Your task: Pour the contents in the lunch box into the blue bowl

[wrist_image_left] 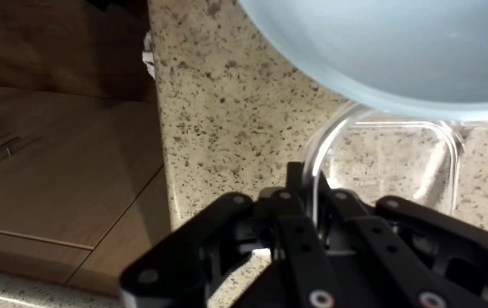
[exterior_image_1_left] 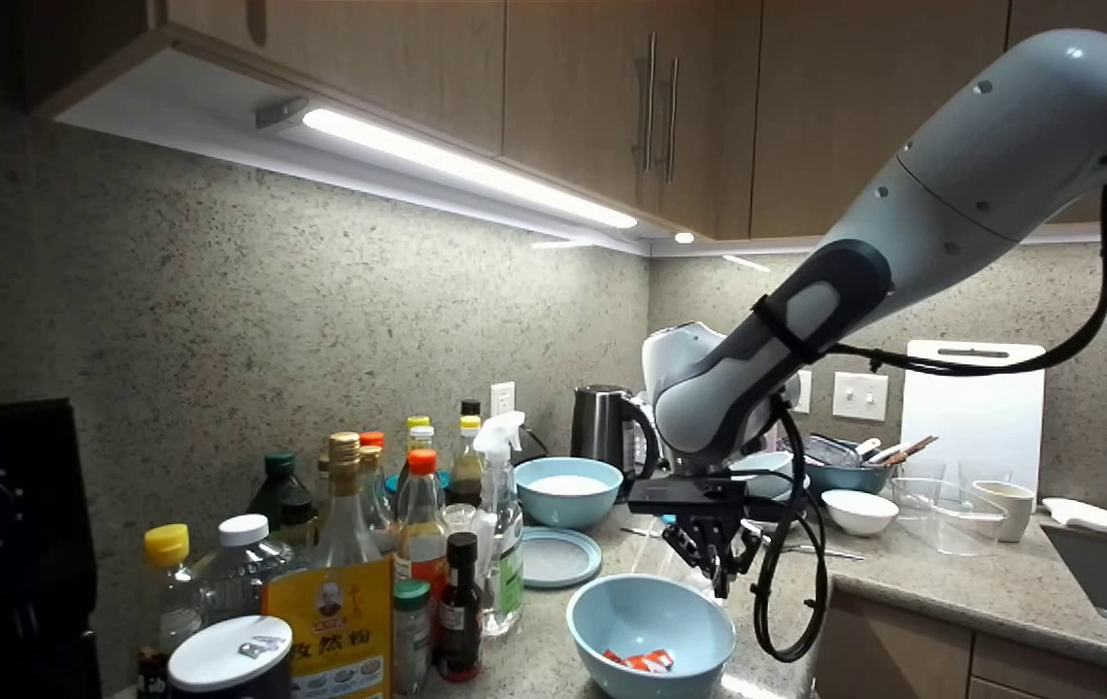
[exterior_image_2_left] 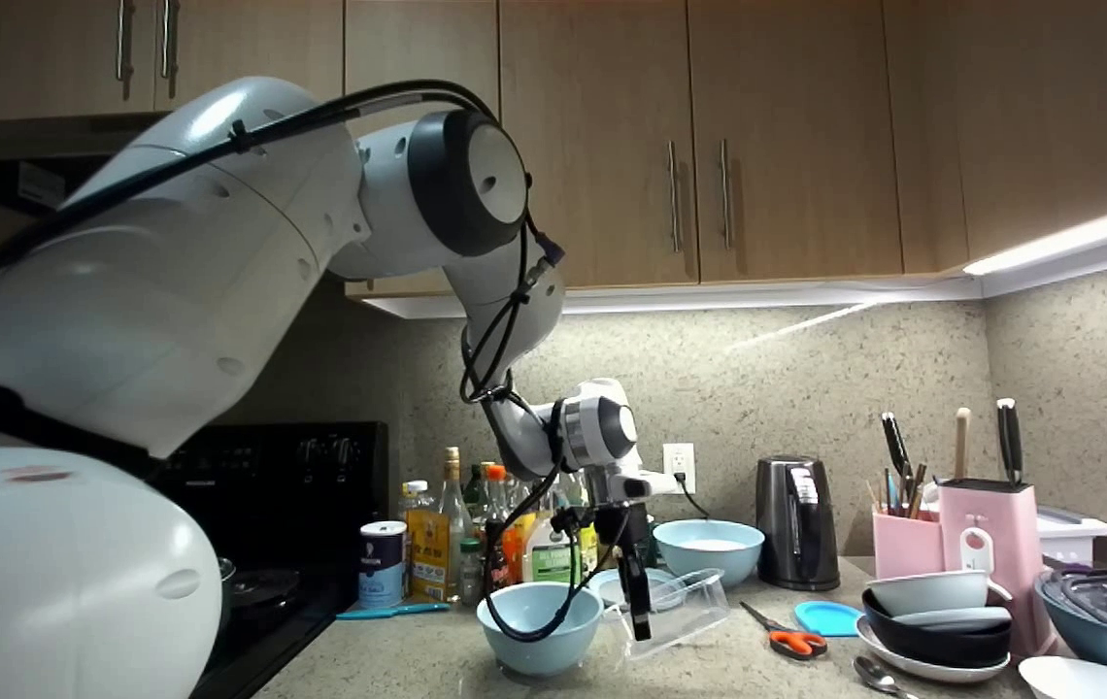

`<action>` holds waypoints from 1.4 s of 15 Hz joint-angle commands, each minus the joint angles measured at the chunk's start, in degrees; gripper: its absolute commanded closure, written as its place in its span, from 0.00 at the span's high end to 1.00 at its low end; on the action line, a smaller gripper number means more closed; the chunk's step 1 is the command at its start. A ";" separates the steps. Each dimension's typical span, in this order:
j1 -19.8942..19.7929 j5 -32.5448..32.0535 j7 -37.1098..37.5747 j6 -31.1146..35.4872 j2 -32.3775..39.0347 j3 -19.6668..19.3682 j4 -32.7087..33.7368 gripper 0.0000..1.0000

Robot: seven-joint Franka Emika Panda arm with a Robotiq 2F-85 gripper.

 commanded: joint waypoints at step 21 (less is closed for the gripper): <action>12.83 -17.21 31.32 -15.44 -9.63 -3.39 -2.43 1.00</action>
